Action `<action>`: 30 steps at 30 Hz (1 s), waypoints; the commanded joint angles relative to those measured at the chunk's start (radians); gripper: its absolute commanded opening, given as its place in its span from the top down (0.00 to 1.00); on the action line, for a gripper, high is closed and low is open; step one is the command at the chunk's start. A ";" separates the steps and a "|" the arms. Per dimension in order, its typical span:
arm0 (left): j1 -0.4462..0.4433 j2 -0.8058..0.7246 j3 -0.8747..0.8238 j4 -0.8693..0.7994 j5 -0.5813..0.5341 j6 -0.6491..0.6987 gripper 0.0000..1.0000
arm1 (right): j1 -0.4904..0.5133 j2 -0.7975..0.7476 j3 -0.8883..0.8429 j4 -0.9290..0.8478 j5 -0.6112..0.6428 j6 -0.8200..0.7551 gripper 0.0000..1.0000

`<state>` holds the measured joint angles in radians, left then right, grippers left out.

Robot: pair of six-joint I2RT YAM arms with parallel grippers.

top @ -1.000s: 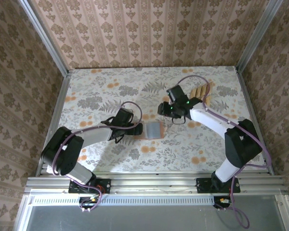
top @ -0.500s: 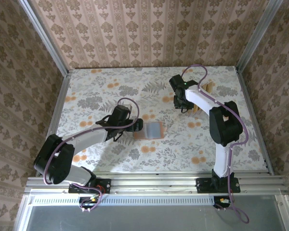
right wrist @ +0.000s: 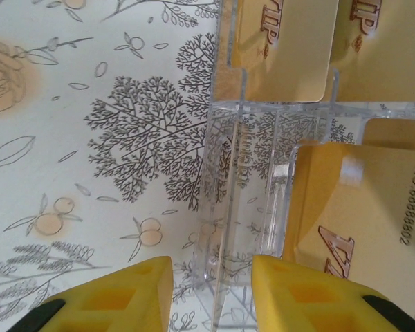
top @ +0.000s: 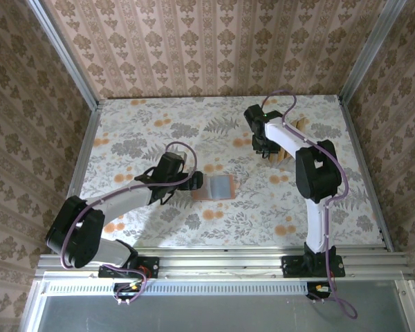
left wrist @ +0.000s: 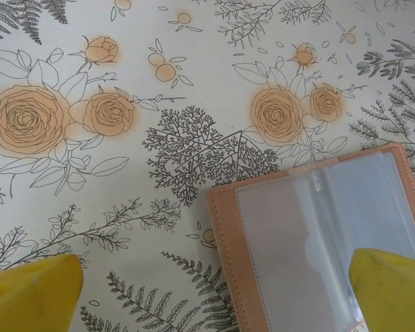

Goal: Put the credit cards into the card holder
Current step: Pick up the credit card from the storage box.

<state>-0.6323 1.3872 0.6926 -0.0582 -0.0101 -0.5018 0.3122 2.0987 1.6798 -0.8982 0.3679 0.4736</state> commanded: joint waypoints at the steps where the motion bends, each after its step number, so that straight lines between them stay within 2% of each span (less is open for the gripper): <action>1: 0.011 -0.027 -0.014 0.015 0.012 -0.017 0.00 | -0.016 0.033 0.026 -0.046 0.021 -0.001 0.66; 5: 0.011 -0.025 -0.017 0.019 0.011 -0.019 0.00 | -0.024 0.032 0.021 -0.040 0.011 -0.003 0.71; 13: 0.011 -0.013 -0.015 0.030 0.016 -0.020 0.00 | -0.027 0.025 0.041 -0.037 0.006 -0.018 0.73; 18: 0.010 -0.009 -0.015 0.036 0.016 -0.024 0.00 | -0.028 0.032 0.048 -0.040 0.001 -0.020 0.84; 30: 0.004 -0.002 -0.007 0.038 0.016 -0.025 0.00 | -0.034 0.006 0.038 -0.039 -0.044 -0.008 0.98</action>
<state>-0.6270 1.3827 0.6827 -0.0330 -0.0029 -0.5159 0.2874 2.1220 1.7031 -0.9058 0.3626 0.4515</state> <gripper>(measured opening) 0.999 0.071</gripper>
